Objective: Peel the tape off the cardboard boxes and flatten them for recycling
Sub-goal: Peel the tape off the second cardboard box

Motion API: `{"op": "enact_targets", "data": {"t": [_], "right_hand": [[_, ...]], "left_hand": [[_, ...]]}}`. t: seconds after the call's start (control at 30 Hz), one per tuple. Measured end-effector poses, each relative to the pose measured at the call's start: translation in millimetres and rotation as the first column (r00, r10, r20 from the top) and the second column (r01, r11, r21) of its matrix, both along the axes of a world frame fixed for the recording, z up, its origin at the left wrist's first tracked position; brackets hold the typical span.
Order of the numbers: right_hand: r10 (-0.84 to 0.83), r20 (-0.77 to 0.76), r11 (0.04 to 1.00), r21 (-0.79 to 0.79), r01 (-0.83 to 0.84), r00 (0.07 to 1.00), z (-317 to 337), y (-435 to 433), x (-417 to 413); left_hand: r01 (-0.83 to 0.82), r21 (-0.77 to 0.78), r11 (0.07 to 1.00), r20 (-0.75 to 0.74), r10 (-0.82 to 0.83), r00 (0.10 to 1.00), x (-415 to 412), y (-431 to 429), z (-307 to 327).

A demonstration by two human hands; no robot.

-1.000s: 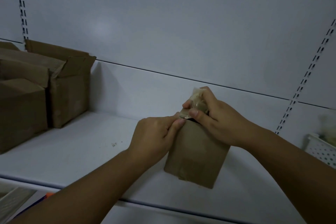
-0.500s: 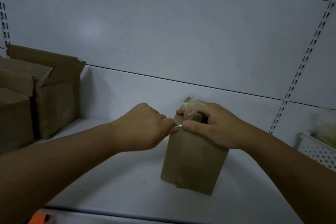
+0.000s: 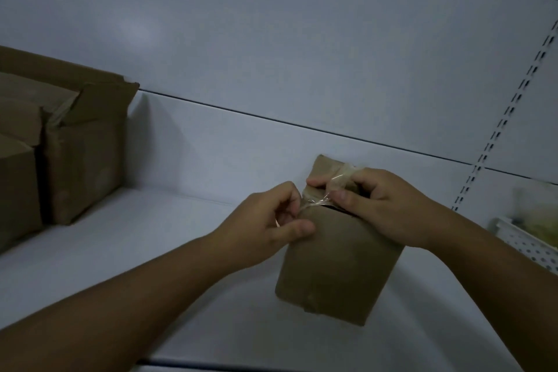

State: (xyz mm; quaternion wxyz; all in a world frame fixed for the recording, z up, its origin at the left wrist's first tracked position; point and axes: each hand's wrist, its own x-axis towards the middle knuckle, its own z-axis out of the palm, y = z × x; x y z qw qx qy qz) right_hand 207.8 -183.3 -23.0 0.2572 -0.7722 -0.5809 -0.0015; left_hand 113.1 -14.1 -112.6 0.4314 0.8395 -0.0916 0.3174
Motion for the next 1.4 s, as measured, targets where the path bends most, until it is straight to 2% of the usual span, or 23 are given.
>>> {"op": "enact_targets", "data": {"t": [0.1, 0.23, 0.37, 0.63, 0.73, 0.9, 1.03, 1.1, 1.13, 1.2, 1.27, 1.4], "right_hand": [[-0.004, -0.024, 1.0, -0.016, 0.003, 1.0, 1.2, -0.8, -0.3], [0.016, -0.061, 1.0, -0.01, -0.016, 0.998, 1.2, -1.3, -3.0], [0.029, -0.075, 1.0, -0.002, -0.029, 0.997, 1.4, -0.7, -5.3], [0.007, -0.074, 1.0, 0.003, -0.007, 0.997, 1.1, -0.6, -4.3], [0.029, -0.097, 1.0, 0.011, -0.028, 0.995, 0.9, -0.7, -5.7], [0.037, -0.14, 0.999, 0.029, -0.033, 0.99, 0.8, -1.1, -5.8], [0.038, -0.156, 0.999, 0.041, -0.032, 0.987, 0.0, -1.5, -3.3], [0.038, -0.162, 0.999, 0.043, -0.031, 0.986, -1.2, -1.4, -1.9], [0.037, -0.157, 0.999, 0.041, -0.031, 0.987, -1.4, -1.5, -0.8], [0.03, -0.13, 0.999, 0.024, -0.027, 0.991, -1.1, -1.1, 0.6], [0.021, -0.104, 1.0, 0.017, -0.02, 0.994, -1.1, -1.0, 1.0], [0.022, -0.133, 1.0, 0.016, -0.021, 0.991, -2.3, -1.0, 1.5]], "left_hand": [[-0.041, 0.104, 0.994, -0.004, 0.042, 0.999, 1.9, 7.2, -5.7], [0.014, 0.16, 0.987, -0.125, 0.006, 0.992, -3.0, 14.6, -18.1], [0.108, 0.003, 0.994, -0.122, -0.107, 0.987, -5.6, 11.4, -20.4], [0.122, -0.112, 0.986, -0.114, -0.135, 0.984, -6.0, 5.4, -17.4], [0.13, -0.208, 0.969, -0.163, -0.165, 0.973, -5.8, 3.1, -14.5], [0.183, -0.449, 0.875, -0.243, -0.317, 0.917, -7.1, 4.6, -12.4], [0.2, -0.699, 0.687, -0.262, -0.507, 0.821, -6.5, 4.7, -8.2], [0.159, -0.78, 0.605, -0.293, -0.578, 0.761, -8.0, 4.8, -5.3], [0.121, -0.793, 0.597, -0.327, -0.584, 0.743, -8.5, 5.7, -4.4], [0.071, -0.754, 0.653, -0.407, -0.55, 0.73, -8.9, 7.5, -4.2], [0.098, -0.733, 0.674, -0.411, -0.553, 0.725, -8.2, 6.9, -3.7], [0.152, -0.848, 0.508, -0.283, -0.675, 0.681, -6.7, 4.1, -1.5]]}}
